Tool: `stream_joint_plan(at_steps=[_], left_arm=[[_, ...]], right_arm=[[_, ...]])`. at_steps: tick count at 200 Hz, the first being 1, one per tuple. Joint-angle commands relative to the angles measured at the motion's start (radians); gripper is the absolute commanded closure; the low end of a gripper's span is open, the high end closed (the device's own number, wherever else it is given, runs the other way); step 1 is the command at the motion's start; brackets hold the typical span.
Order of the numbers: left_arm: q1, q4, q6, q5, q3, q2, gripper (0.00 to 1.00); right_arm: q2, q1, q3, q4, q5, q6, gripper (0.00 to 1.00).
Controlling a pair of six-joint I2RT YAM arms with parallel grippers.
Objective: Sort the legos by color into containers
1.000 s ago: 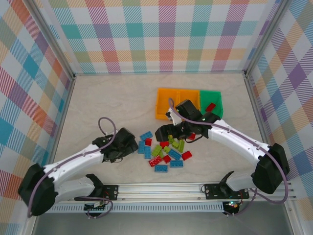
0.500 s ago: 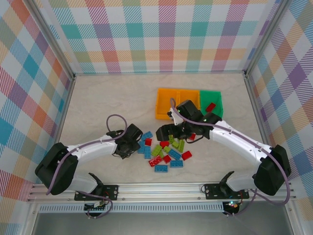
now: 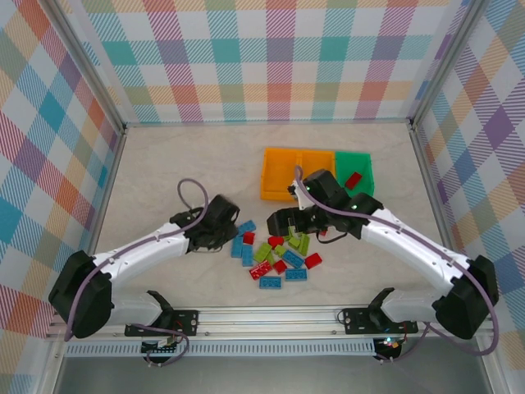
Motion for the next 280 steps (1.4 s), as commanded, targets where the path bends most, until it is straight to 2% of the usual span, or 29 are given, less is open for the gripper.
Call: stream_joint_plan(at_steps=[1,32,70,101,126,149,164,179,197,222,241,255,267,280], left_arm=[[-0.016,0.086,0.18,-0.043,0.203,0.074,0.73],[-0.014,0.076,0.369,-0.118,0.533,0.373,0.76],[0.032,0.035,0.451,-0.107,0.872,0.707,0.74],[0.046,0.022,0.5,-0.086,1.029,0.849,0.6],[0.046,0.061,0.519,-0.024,1.042,0.855,0.42],[0.044,0.077,0.518,0.004,1.011,0.801,0.38],[0.039,0.077,0.525,0.011,0.963,0.723,0.42],[0.026,0.122,0.551,0.026,0.853,0.584,0.44],[-0.004,0.154,0.646,0.043,0.71,0.389,0.45],[-0.052,0.083,0.833,0.093,0.576,0.145,0.45],[-0.074,-0.025,0.978,0.139,0.506,-0.011,0.44],[-0.082,-0.091,1.068,0.151,0.438,-0.12,0.44],[-0.084,-0.14,1.162,0.191,0.356,-0.217,0.44],[-0.085,-0.174,1.267,0.259,0.251,-0.327,0.43]], right_arm=[[-0.079,0.006,-0.048,0.035,0.16,0.036,0.0],[-0.163,0.001,-0.118,0.007,0.423,0.079,0.0],[-0.212,-0.007,-0.15,-0.011,0.449,0.064,0.0],[-0.252,-0.008,-0.177,-0.017,0.465,0.06,0.0],[-0.268,-0.01,-0.191,-0.016,0.484,0.055,0.0],[-0.257,-0.014,-0.194,-0.015,0.491,0.058,0.0],[-0.24,-0.014,-0.187,-0.031,0.488,0.06,0.0],[-0.209,-0.016,-0.174,-0.061,0.483,0.055,0.0],[-0.151,-0.017,-0.153,-0.075,0.448,0.026,0.0],[-0.007,-0.019,-0.082,-0.089,0.392,-0.037,0.01],[0.126,-0.019,-0.027,-0.09,0.401,-0.076,0.1],[0.205,-0.022,-0.002,-0.066,0.426,-0.11,0.21],[0.267,-0.029,0.022,-0.051,0.452,-0.143,0.31],[0.331,-0.038,0.049,-0.044,0.481,-0.177,0.38]])
